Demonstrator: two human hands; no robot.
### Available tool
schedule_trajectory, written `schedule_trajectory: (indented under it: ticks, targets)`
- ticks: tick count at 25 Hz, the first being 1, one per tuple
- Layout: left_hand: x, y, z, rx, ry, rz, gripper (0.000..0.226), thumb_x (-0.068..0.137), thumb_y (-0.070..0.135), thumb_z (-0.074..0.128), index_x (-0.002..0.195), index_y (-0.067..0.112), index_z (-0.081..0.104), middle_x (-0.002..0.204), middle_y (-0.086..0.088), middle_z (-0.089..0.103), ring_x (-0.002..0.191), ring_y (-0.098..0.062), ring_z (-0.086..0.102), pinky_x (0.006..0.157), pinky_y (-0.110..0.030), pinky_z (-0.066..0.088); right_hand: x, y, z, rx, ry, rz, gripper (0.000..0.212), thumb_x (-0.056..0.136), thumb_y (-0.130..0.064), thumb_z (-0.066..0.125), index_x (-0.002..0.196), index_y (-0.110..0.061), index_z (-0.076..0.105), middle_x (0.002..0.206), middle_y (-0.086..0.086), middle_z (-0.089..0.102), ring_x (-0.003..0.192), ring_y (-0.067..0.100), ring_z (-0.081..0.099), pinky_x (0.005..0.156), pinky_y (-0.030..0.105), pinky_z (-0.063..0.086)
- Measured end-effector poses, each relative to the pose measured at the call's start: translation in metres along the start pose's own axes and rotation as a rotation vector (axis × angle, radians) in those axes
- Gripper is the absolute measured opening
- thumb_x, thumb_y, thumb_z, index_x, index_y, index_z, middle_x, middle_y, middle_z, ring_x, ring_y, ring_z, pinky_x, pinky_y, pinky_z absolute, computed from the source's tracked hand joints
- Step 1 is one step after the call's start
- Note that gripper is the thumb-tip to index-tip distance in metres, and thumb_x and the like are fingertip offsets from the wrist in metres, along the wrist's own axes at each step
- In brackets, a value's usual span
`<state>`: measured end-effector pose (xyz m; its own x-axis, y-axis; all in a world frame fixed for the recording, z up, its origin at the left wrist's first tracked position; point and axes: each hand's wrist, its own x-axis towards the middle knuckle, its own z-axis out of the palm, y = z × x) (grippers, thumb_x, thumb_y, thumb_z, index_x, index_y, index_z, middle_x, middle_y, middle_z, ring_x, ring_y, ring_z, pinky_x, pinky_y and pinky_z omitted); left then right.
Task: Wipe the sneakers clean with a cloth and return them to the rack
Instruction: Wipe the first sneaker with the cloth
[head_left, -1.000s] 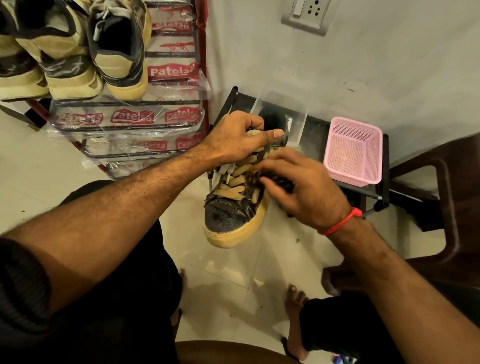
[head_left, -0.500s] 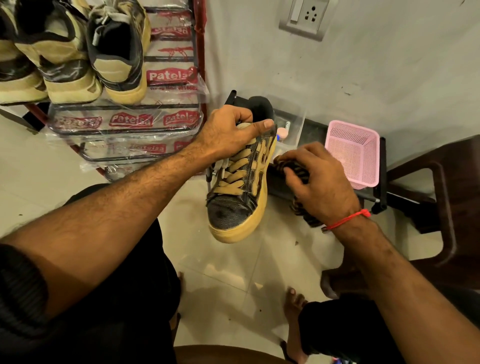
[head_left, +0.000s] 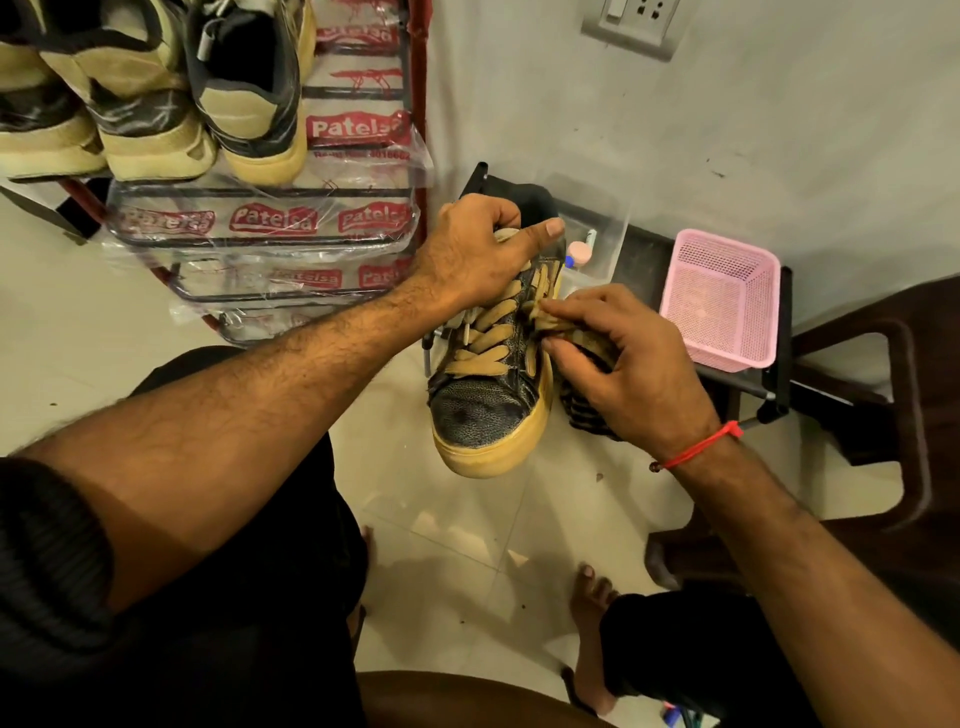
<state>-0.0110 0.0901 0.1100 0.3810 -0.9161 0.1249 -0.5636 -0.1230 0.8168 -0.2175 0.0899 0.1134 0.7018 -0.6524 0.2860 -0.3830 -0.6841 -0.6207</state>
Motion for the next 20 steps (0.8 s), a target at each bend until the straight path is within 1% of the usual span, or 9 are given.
schedule_trajectory:
  ticks: [2,5,6,9,11,14,16,18,20]
  targets:
    - [0.001,-0.001,-0.004,0.04,0.033,-0.046,0.052,0.093,0.054,0.067,0.06,0.018,0.049,0.057,0.0,0.046,0.054,-0.013,0.043,0.053,-0.029,0.037,-0.003,-0.009,0.002,-0.015,-0.086,-0.143,0.03,0.09,-0.018,0.067,0.118,-0.012,0.072,0.112,0.005,0.062,0.102,0.015,0.06,0.094,0.024,0.051]
    - [0.001,-0.002,-0.007,0.134,-0.06,-0.076,0.05,0.093,0.054,0.066,0.061,0.019,0.051,0.06,-0.001,0.05,0.057,-0.014,0.047,0.056,-0.031,0.042,-0.005,-0.017,-0.002,-0.024,-0.295,-0.294,0.031,0.089,-0.024,0.06,0.115,-0.014,0.075,0.112,0.005,0.061,0.102,0.017,0.061,0.091,0.028,0.053]
    - [-0.002,-0.001,-0.004,0.14,-0.097,-0.07,0.05,0.093,0.054,0.067,0.06,0.019,0.051,0.059,0.0,0.049,0.057,-0.014,0.047,0.056,-0.03,0.042,-0.003,-0.013,-0.005,-0.059,-0.268,-0.298,0.03,0.09,-0.022,0.06,0.114,-0.014,0.075,0.112,0.005,0.061,0.1,0.018,0.061,0.089,0.031,0.054]
    - [-0.009,0.009,0.008,0.122,-0.157,-0.027,0.051,0.092,0.053,0.068,0.058,0.02,0.049,0.054,0.005,0.044,0.051,-0.01,0.041,0.051,-0.024,0.037,0.004,0.009,-0.015,-0.218,0.013,-0.17,0.026,0.09,-0.012,0.064,0.114,-0.011,0.074,0.111,0.01,0.062,0.094,0.023,0.062,0.078,0.043,0.058]
    - [-0.009,0.013,0.01,0.114,-0.137,-0.011,0.052,0.091,0.054,0.068,0.057,0.021,0.047,0.054,0.005,0.043,0.051,-0.009,0.041,0.052,-0.024,0.036,0.005,0.015,-0.018,-0.203,0.051,-0.141,0.026,0.09,-0.011,0.065,0.114,-0.009,0.074,0.11,0.011,0.063,0.095,0.022,0.062,0.078,0.043,0.058]
    - [-0.005,0.007,0.003,0.119,-0.095,-0.022,0.053,0.088,0.058,0.069,0.057,0.02,0.047,0.056,0.001,0.046,0.055,-0.013,0.044,0.058,-0.031,0.042,-0.002,0.001,-0.008,-0.021,-0.174,-0.293,0.024,0.09,-0.012,0.068,0.113,-0.009,0.075,0.109,0.007,0.065,0.097,0.018,0.064,0.084,0.034,0.056]
    - [-0.005,0.005,-0.001,0.152,-0.118,-0.024,0.053,0.089,0.057,0.069,0.058,0.019,0.049,0.058,0.0,0.047,0.057,-0.014,0.046,0.06,-0.033,0.046,-0.007,-0.009,-0.002,0.003,-0.305,-0.382,0.024,0.089,-0.013,0.069,0.113,-0.009,0.076,0.11,0.007,0.065,0.098,0.019,0.064,0.085,0.033,0.055]
    - [-0.006,0.006,0.0,0.133,-0.149,-0.007,0.053,0.089,0.058,0.068,0.061,0.017,0.051,0.056,0.002,0.044,0.055,-0.013,0.043,0.055,-0.028,0.042,-0.001,-0.006,-0.004,-0.048,-0.212,-0.37,0.025,0.091,-0.014,0.067,0.114,-0.009,0.075,0.111,0.009,0.064,0.097,0.019,0.063,0.085,0.03,0.055]
    - [-0.006,0.01,0.002,0.063,-0.166,0.02,0.056,0.092,0.056,0.066,0.065,0.008,0.057,0.056,0.002,0.042,0.053,-0.011,0.04,0.048,-0.021,0.035,0.007,0.006,-0.011,-0.131,0.05,-0.243,0.024,0.092,-0.013,0.067,0.114,-0.007,0.074,0.109,0.011,0.065,0.093,0.019,0.063,0.083,0.024,0.053]
